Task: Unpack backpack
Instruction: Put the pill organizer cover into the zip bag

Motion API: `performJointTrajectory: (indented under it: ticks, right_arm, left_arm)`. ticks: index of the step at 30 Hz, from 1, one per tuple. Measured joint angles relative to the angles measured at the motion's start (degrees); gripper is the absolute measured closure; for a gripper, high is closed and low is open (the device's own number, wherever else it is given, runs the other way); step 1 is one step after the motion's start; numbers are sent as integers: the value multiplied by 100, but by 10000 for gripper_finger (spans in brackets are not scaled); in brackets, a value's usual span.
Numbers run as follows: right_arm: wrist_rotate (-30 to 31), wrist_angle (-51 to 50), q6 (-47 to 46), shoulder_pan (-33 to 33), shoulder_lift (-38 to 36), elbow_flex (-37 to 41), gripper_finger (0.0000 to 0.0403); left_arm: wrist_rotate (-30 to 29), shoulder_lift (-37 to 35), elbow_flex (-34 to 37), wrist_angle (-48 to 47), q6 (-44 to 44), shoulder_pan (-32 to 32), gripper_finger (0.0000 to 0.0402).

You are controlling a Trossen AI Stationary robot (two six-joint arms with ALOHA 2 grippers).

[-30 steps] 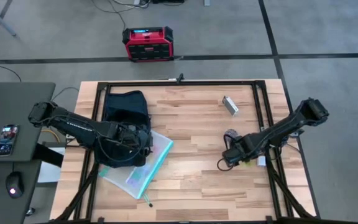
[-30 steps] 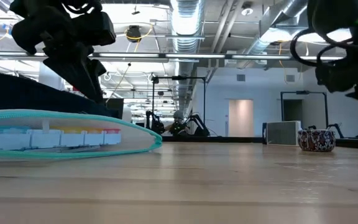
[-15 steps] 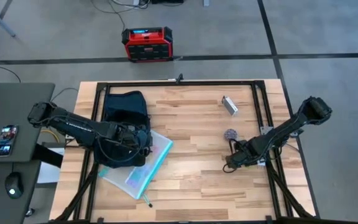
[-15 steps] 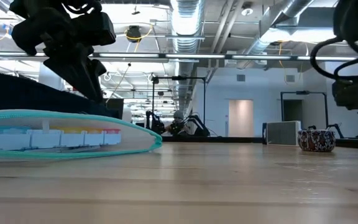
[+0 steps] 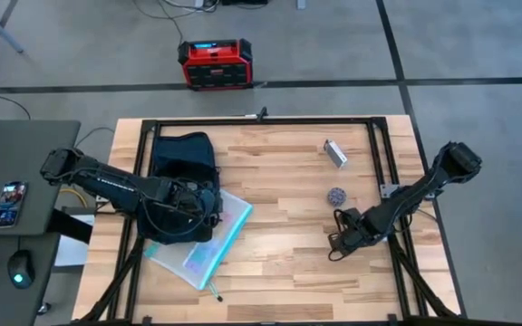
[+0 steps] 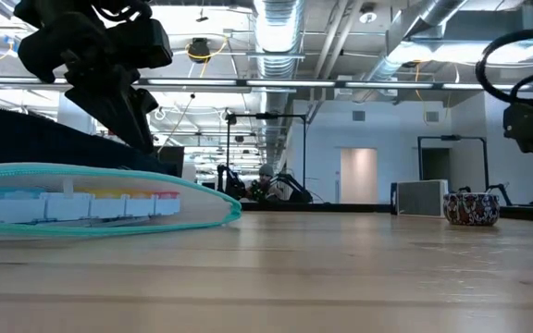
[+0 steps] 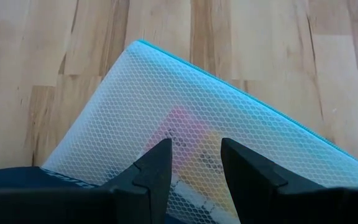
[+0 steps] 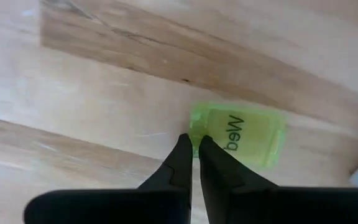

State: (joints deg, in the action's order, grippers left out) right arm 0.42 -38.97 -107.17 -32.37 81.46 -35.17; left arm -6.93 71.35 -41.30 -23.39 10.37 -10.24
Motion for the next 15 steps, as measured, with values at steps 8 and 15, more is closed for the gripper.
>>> performJointTrajectory:
  ticks: [8, 15]
  right_arm:
    - [685, 547, 607, 31, 25, -518, 400]
    - [1215, 1407, 1399, 214, 23, -698, 401]
  left_arm:
    - [1, 0, 2, -20, 82, 0, 276]
    - [1, 0, 2, -12, 245, 0, 276]
